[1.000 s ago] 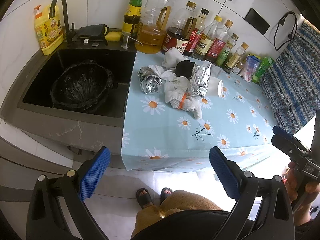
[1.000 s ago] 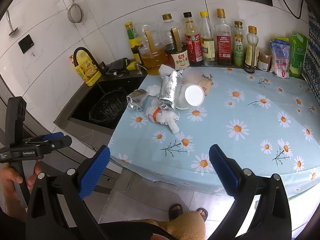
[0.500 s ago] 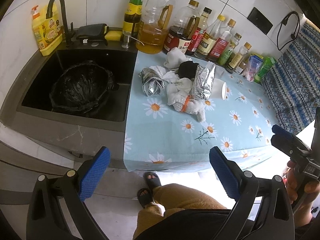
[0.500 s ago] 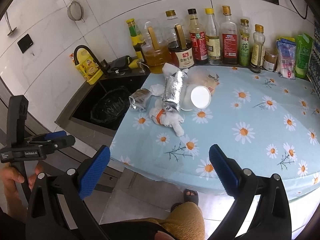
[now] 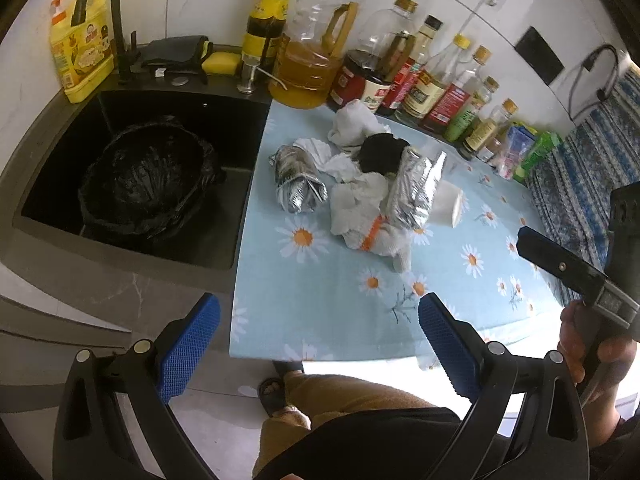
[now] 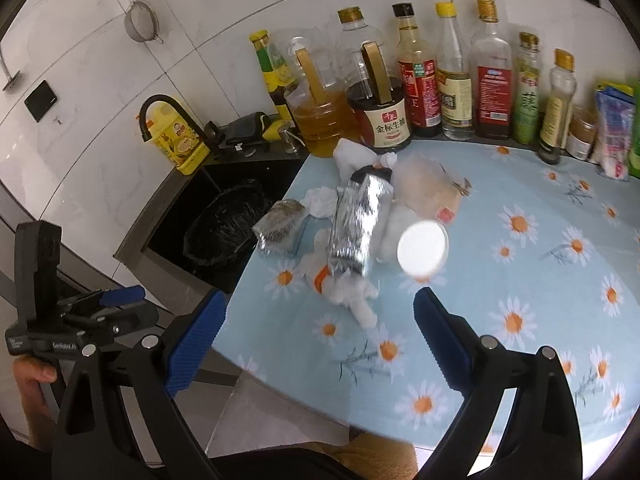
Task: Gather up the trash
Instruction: 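Reach the right tool to the foil-wrapped bundle and close on it, then lift the foil bundle with the right tool while the left tool grasps a foil roll, then carry both foil items over the black-bagged bin in the sink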
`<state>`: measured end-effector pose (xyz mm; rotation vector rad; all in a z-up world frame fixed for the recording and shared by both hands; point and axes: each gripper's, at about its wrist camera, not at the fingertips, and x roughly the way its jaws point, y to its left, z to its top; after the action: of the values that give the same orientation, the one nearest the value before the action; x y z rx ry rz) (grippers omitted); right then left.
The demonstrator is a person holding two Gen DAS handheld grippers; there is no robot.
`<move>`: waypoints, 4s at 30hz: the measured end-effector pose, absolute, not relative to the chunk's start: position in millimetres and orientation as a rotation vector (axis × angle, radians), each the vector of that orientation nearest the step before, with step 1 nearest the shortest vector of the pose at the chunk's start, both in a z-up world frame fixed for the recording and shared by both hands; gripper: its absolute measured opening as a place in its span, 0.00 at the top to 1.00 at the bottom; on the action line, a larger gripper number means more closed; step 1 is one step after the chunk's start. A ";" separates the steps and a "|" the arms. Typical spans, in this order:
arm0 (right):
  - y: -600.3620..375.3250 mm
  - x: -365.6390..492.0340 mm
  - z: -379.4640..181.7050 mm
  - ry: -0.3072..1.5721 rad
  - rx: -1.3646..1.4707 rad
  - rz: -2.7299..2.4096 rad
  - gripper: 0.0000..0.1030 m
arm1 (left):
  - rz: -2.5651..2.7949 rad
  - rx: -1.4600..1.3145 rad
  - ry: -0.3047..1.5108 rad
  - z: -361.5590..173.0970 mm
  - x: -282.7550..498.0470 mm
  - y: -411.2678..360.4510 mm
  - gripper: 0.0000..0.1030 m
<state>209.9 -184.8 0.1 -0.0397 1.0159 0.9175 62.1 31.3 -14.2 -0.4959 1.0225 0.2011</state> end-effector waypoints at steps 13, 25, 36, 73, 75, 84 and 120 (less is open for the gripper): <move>-128.7 291.6 -41.0 1.122 -0.073 0.938 0.25 | 0.290 -0.561 1.053 -31.5 94.4 53.2 0.07; -104.6 309.0 -66.2 1.176 -0.129 0.953 0.33 | 0.321 -0.581 1.057 -40.2 107.8 58.1 0.07; -97.8 310.0 -75.6 1.161 -0.187 0.964 0.52 | 0.357 -0.599 1.062 -44.2 107.5 56.2 0.07; -170.8 316.8 -24.9 0.991 0.021 1.060 0.52 | 0.341 -0.486 1.282 -120.1 243.3 91.0 0.36; -171.5 319.1 -28.5 0.998 0.030 1.060 0.52 | 0.358 -0.481 1.279 -121.7 245.0 92.3 0.45; -170.9 319.9 -34.0 1.009 0.028 1.057 0.52 | 0.382 -0.477 1.243 -117.1 241.9 93.5 0.50; 13.9 248.8 -22.6 1.047 -0.130 1.068 0.52 | 0.242 -0.508 1.029 -28.6 148.8 210.2 0.51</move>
<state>248.8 13.9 -22.6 -0.1300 1.0468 1.0676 148.8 210.2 -28.6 -0.5079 1.0287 0.2416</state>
